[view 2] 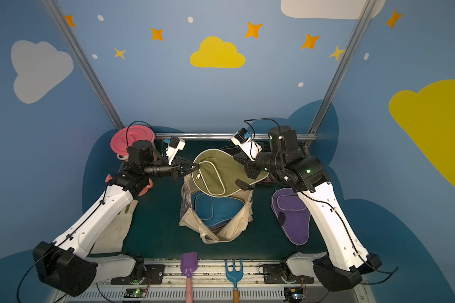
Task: Remove the ping pong set from the canvas bag
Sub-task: Pick up the ping pong set from the canvas bag.
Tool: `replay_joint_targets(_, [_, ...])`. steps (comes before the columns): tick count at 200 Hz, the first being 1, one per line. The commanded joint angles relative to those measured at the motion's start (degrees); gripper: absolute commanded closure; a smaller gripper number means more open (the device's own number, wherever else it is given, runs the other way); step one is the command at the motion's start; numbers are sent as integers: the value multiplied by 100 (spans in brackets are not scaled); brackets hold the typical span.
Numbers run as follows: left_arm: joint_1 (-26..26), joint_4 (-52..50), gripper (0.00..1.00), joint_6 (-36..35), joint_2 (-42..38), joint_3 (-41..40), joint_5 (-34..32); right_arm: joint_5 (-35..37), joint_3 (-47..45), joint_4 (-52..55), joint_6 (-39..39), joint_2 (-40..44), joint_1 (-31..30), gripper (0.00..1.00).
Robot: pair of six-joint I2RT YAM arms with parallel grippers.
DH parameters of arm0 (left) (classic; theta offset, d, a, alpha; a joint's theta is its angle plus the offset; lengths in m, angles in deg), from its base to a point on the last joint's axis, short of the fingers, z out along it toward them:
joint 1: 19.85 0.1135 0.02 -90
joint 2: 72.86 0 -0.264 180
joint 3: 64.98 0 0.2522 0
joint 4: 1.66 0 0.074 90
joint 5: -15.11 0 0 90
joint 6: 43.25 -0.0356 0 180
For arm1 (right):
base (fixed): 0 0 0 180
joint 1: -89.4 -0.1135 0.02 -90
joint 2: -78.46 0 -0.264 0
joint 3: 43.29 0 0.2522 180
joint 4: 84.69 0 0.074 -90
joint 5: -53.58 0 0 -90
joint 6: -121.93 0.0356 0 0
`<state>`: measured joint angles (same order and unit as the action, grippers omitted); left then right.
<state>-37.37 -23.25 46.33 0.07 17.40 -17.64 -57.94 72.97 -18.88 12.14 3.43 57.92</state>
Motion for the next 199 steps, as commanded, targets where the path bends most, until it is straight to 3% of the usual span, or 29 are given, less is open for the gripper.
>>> replay_joint_targets(1, [-7,-140,96,-168,-242,245,-30,-67,-32,176,-90,21,-3,100])
replay_joint_targets(7, [-12,-236,96,-241,-286,288,-24,-35,-15,295,-160,15,10,100])
replay_joint_targets(32, [-10,-713,96,-601,-414,490,16,-201,91,808,-491,32,97,23])
replay_joint_targets(44, [-14,-929,96,-769,-462,576,33,-358,147,927,-580,55,177,10])
replay_joint_targets(58, [-7,-1193,96,-956,-482,672,49,-573,188,990,-663,26,271,4])
replay_joint_targets(117, [-61,-1801,96,-1361,-344,894,243,-1484,1159,1616,-1108,-1028,631,3])
replay_joint_targets(148, [-115,-1942,96,-1480,-246,981,212,-2211,2338,2768,-1517,-2023,661,3])
replay_joint_targets(165, [-120,-1984,96,-1526,-189,1030,149,-2583,2459,3095,-1662,-2279,628,7])
replay_joint_targets(175, [-113,-1992,96,-1539,-174,1056,88,-2732,2401,3211,-1722,-2344,614,22])
replay_joint_targets(199, [-117,-2005,96,-1557,-168,1142,-11,-2800,2101,3263,-1667,-2311,609,83])
